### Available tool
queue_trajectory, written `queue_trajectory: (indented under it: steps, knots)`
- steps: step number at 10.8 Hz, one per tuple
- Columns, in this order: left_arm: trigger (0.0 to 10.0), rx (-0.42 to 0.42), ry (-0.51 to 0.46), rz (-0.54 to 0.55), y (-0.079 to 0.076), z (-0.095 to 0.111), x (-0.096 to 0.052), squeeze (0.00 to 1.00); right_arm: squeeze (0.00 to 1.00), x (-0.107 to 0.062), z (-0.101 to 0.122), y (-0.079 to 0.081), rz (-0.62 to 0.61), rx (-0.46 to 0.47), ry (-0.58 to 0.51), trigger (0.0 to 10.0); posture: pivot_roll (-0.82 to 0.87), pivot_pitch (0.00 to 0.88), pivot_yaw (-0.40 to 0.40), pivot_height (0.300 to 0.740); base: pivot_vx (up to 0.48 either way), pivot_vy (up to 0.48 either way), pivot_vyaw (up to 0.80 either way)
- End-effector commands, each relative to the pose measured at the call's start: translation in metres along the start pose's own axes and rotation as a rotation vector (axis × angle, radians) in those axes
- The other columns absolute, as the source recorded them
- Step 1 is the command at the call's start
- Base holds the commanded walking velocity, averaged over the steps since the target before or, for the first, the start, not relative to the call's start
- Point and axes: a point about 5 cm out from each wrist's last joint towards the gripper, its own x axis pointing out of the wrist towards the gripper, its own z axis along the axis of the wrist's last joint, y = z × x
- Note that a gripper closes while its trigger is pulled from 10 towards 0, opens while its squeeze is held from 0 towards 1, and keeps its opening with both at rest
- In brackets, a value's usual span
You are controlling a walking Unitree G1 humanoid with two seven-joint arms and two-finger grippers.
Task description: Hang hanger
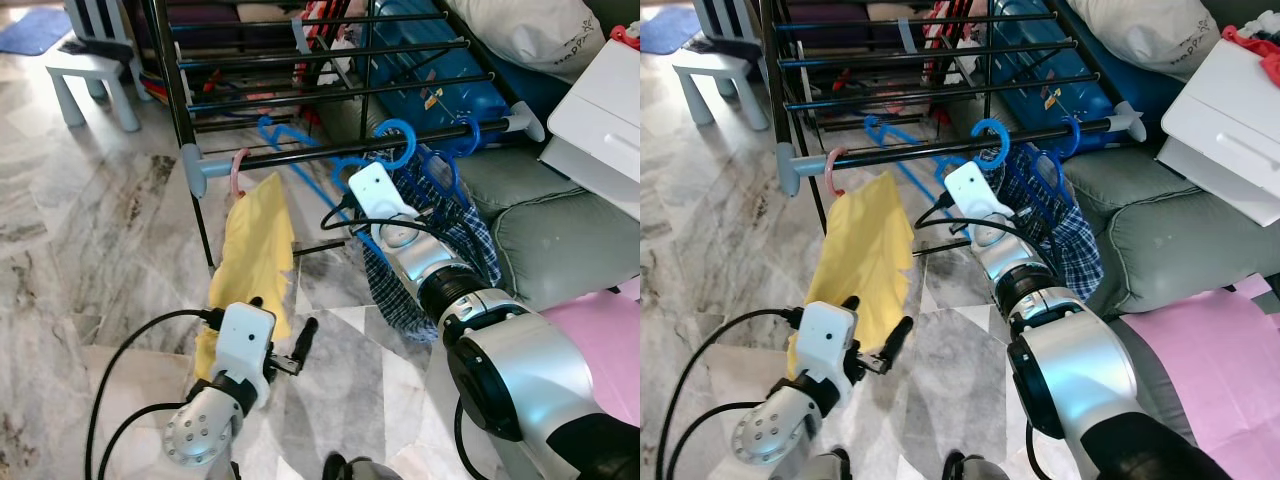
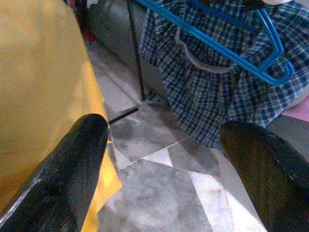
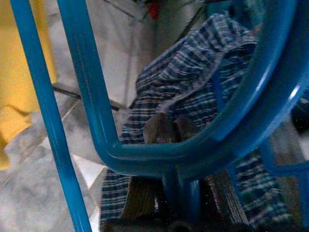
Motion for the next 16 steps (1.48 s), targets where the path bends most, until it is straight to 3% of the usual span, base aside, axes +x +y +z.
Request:
queue_trajectory:
  steps: [1, 3, 5, 7, 9, 11, 13, 15, 16]
  knots:
    - [10.0, 0.003, 0.014, 0.023, 0.003, -0.001, -0.006, 0.0, 0.0, 0.0, -0.006, 0.003, 0.027, -0.012, 0.012, 10.0, 0.34, 0.198, -0.16, 0.74, 0.0, 0.0, 0.0]
    - [10.0, 0.003, 0.028, 0.027, 0.003, -0.003, -0.013, 0.0, 0.0, -0.001, -0.014, 0.011, 0.06, -0.014, 0.031, 10.0, 0.36, 0.204, -0.151, 0.74, 0.0, 0.0, 0.0]
    - [10.0, 0.012, 0.035, 0.004, 0.001, -0.002, -0.01, 0.0, 0.0, -0.002, -0.034, 0.019, 0.103, 0.002, 0.078, 10.0, 0.33, 0.193, -0.132, 0.74, 0.0, 0.0, 0.0]
    - [10.0, 0.015, 0.021, -0.018, 0.001, 0.001, -0.001, 0.0, 0.0, -0.003, -0.048, 0.017, 0.093, 0.015, 0.112, 10.0, 0.3, 0.181, -0.116, 0.74, 0.0, 0.0, 0.0]
    - [10.0, 0.034, -0.039, -0.005, 0.003, 0.012, 0.012, 0.0, 0.0, -0.001, -0.05, 0.002, 0.0, 0.079, 0.069, 10.0, 0.24, 0.151, -0.108, 0.74, 0.0, 0.0, 0.0]
    - [10.0, 0.065, -0.092, 0.128, 0.023, 0.019, 0.026, 0.0, 0.0, -0.002, -0.063, -0.017, -0.076, 0.184, 0.04, 10.0, 0.15, 0.11, -0.076, 0.74, 0.0, 0.0, 0.0]
    - [10.0, 0.111, -0.057, 0.271, 0.044, 0.013, 0.041, 0.0, 0.0, -0.007, -0.095, -0.035, -0.126, 0.22, 0.095, 10.0, 0.06, 0.083, -0.028, 0.74, 0.0, 0.0, 0.0]
    - [10.0, 0.135, -0.042, 0.287, 0.052, 0.008, 0.05, 0.0, 0.0, -0.02, -0.127, -0.033, -0.122, 0.219, 0.11, 10.0, -0.01, 0.05, 0.027, 0.74, 0.0, 0.0, 0.0]
    - [10.0, 0.143, -0.036, 0.282, 0.055, 0.006, 0.053, 0.0, 0.0, -0.032, -0.133, -0.019, -0.067, 0.231, 0.08, 10.0, -0.04, 0.031, 0.046, 0.74, 0.0, 0.0, 0.0]
